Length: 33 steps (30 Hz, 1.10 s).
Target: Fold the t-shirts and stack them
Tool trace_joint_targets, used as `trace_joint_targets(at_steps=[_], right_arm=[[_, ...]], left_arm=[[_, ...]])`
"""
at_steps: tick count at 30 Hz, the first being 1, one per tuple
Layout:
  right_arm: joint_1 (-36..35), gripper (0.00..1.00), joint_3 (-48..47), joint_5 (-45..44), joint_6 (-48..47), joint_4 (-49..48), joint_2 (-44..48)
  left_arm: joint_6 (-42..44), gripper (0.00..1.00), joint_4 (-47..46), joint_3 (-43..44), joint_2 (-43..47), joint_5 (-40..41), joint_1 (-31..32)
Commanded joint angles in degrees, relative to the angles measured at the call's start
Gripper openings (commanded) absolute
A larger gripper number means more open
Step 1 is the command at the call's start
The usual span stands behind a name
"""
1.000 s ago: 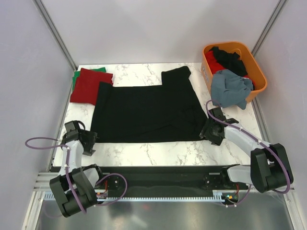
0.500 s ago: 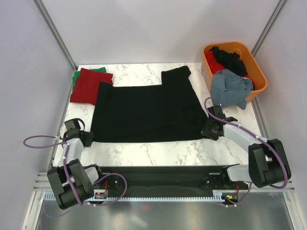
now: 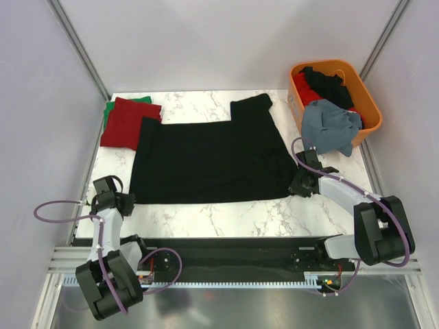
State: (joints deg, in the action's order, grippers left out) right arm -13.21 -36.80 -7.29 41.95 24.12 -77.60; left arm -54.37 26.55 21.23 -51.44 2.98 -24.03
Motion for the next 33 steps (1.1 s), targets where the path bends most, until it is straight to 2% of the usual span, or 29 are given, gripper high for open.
trace_joint_targets(at_steps=[1, 6, 7, 12, 15, 16, 19, 29, 33], right_arm=[[0.21, 0.28, 1.11, 0.78, -0.12, -1.53, -1.23], [0.91, 0.23, 2.08, 1.75, -0.73, -3.11, -2.11], [0.99, 0.18, 2.08, 2.27, -0.91, -3.29, -2.37], [1.08, 0.09, 2.08, 4.30, -1.26, -4.52, -2.90], [1.08, 0.03, 2.17, 5.27, -1.79, -5.22, -2.99], [1.17, 0.00, 2.25, 5.35, -2.05, -5.40, -3.08], [1.08, 0.00, 2.34, 5.71, -2.23, -5.57, -3.34], [1.44, 0.00, 1.73, 4.92, -2.49, -4.96, -1.68], [1.44, 0.00, 0.85, 5.26, -2.58, -4.78, -2.02]], left_arm=[[0.93, 0.33, 1.84, -0.14, -0.76, 0.36, -0.14], [1.02, 0.29, 0.53, 0.21, -2.70, 1.93, -0.14], [1.28, 0.29, 0.00, 0.39, -3.05, 2.20, -0.14], [1.90, 0.24, -2.11, 1.88, -5.42, 2.73, -0.14], [2.51, 0.15, -3.52, 3.28, -6.56, 2.64, -0.14], [2.77, 0.08, -3.78, 3.98, -7.35, 2.64, -0.14], [2.69, 0.02, -3.96, 4.87, -7.71, 2.55, -0.14], [4.53, 0.02, -5.01, 6.01, -2.71, -1.83, -0.14], [5.50, 0.02, -4.40, 7.50, -3.40, -2.28, -0.14]])
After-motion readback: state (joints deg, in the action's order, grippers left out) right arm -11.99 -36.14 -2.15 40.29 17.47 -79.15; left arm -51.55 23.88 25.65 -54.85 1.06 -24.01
